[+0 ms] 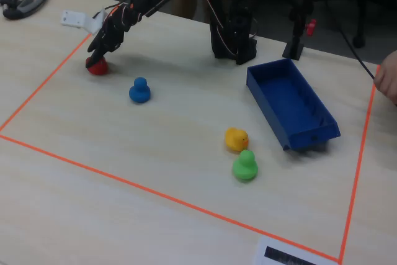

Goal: Grasp red duck and put it into box.

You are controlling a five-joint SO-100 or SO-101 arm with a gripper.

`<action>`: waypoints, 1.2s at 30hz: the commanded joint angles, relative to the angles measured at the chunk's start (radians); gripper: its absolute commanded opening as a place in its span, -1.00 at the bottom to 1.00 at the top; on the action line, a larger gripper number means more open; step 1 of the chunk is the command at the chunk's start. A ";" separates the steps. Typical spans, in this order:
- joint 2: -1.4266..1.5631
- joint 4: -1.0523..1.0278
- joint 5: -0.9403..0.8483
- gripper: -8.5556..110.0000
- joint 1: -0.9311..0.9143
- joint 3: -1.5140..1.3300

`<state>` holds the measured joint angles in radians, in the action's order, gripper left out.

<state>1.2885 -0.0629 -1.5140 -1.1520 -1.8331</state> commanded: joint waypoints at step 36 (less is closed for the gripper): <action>0.686 -1.401 0.663 -0.85 0.775 0.699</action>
<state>1.8316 -1.3821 -0.9480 -0.5568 -1.1796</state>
